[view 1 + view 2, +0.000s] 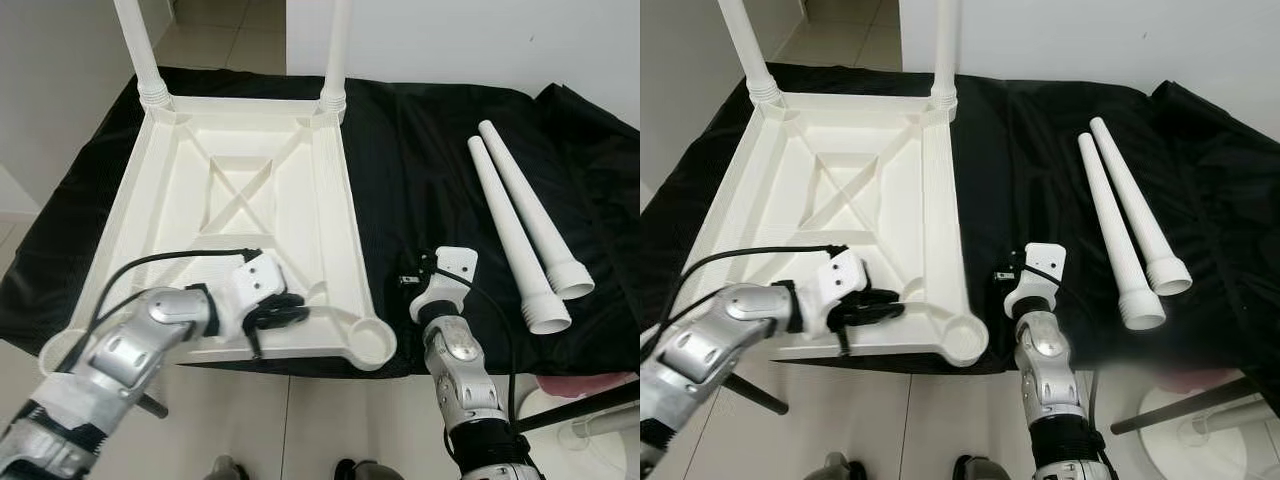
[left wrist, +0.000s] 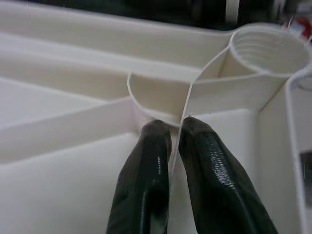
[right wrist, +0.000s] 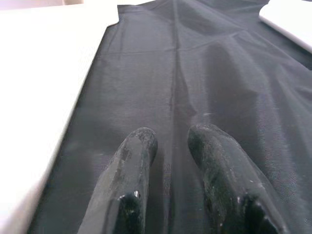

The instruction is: Building children table

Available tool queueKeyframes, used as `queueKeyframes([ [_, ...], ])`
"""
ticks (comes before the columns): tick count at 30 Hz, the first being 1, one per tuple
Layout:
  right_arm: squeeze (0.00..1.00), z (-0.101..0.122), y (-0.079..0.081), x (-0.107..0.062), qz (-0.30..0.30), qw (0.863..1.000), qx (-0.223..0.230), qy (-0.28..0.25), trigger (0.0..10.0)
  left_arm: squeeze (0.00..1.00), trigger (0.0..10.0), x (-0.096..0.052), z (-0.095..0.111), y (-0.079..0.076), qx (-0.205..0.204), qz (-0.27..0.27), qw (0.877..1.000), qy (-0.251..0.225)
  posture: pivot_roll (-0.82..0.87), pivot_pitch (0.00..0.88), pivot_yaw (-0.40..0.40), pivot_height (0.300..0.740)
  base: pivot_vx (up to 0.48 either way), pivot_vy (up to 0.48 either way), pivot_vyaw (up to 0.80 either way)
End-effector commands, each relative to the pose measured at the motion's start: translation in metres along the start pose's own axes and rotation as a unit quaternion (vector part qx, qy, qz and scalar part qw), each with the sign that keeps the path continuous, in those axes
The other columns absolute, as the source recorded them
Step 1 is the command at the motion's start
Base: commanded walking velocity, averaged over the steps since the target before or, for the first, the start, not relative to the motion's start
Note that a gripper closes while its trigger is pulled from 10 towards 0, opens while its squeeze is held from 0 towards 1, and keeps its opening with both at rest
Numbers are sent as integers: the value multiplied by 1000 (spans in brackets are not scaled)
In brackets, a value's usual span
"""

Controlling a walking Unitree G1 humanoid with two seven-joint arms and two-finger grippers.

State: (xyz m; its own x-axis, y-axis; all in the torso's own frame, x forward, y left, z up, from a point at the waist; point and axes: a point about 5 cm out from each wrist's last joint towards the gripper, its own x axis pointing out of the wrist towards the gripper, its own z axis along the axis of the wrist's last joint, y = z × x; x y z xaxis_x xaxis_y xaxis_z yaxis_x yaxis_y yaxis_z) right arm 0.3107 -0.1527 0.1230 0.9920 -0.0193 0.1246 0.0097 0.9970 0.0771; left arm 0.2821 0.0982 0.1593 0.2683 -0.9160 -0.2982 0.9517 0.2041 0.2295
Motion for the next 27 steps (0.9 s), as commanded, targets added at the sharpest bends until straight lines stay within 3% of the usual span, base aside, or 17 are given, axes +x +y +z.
queueKeyframes([
  [1, 0, -4, -4, -2, -14, 1000, 4, 5, 10000, 0, 10000, 0, 10, 10, -2, 55, 998, -21, 26, 145, 4, 740, 0, 0, 0],
  [2, 0, -3, -5, -2, -16, 1000, 5, 4, 10000, 0, 10000, 1, 10, 11, -10, 58, 998, -24, 26, 145, 4, 740, 0, 0, 0],
  [3, 0, -3, -5, -2, -17, 1000, 5, 3, 10000, 584, 10000, 1, 12, 12, -18, 59, 998, -33, 25, 145, 6, 740, 0, 0, 0],
  [6, 0, -3, -5, -2, -18, 1000, 5, 3, 10000, 584, 10000, 1, 13, 13, -23, 59, 997, -39, 25, 145, 6, 740, 0, 0, 0],
  [7, 0, -3, -5, -2, -18, 1000, 6, 3, 10000, 1000, 10000, 1, 13, 14, -26, 62, 997, -41, 24, 144, 8, 740, 0, 0, 0],
  [9, 0, -3, -5, -2, -18, 1000, 6, 3, 10000, 1000, 10000, 1, 13, 14, -26, 62, 997, -41, 24, 144, 8, 740, 0, 0, 0],
  [10, 0, -3, -4, -2, -18, 1000, 5, 3, 10000, 71, 10000, -1, 21, 16, -41, 70, 994, -66, 24, 144, 9, 740, 0, 0, 0],
  [11, 0, -3, -4, -2, -18, 1000, 5, 3, 10000, 71, 10000, -1, 21, 16, -41, 70, 994, -66, 24, 144, 9, 740, 0, 0, 0],
  [12, 0, -4, -4, -2, -19, 1000, 6, 2, 10000, 0, 10000, -4, 25, 20, -44, 89, 992, -80, 30, 144, 8, 740, 0, 0, 0],
  [14, 0, -2, -4, -1, -21, 1000, 7, -1, 10000, 0, 10000, -14, 24, 29, -58, 136, 985, -87, 29, 142, 10, 740, 0, 0, 0],
  [18, 0, -1, -5, -1, -22, 1000, 7, -5, 10000, 0, 10000, -19, 24, 31, -63, 155, 981, -94, 29, 142, 10, 740, 0, 0, 0],
  [20, 0, 3, -6, 1, -28, 999, 9, -18, 10000, 0, 10000, -30, 25, 32, -108, 175, 970, -127, 33, 139, 11, 740, 0, 0, 0],
  [21, 0, 3, -6, 1, -28, 999, 9, -18, 10000, 0, 10000, -30, 25, 32, -108, 175, 970, -127, 33, 139, 11, 740, 0, 0, 0],
  [24, 0, 11, -5, 2, -30, 999, 1, -35, 10000, 0, 10000, -39, 22, 27, -190, 184, 949, -171, 29, 132, 9, 740, 0, 0, 0],
  [25, 0, 13, -5, 2, -30, 999, 0, -37, 10000, 0, 10000, -41, 21, 27, -198, 204, 941, -182, 26, 129, 5, 740, 0, 0, 0],
  [26, 0, 13, -5, 2, -30, 999, 0, -37, 10000, 0, 10000, -41, 21, 27, -198, 204, 941, -182, 26, 129, 5, 740, 0, 0, 0],
  [27, 0, 15, -6, 2, -34, 999, -3, -40, 10000, 0, 10000, -45, 22, 26, -211, 221, 930, -203, 24, 127, 4, 740, 0, 0, 0],
])
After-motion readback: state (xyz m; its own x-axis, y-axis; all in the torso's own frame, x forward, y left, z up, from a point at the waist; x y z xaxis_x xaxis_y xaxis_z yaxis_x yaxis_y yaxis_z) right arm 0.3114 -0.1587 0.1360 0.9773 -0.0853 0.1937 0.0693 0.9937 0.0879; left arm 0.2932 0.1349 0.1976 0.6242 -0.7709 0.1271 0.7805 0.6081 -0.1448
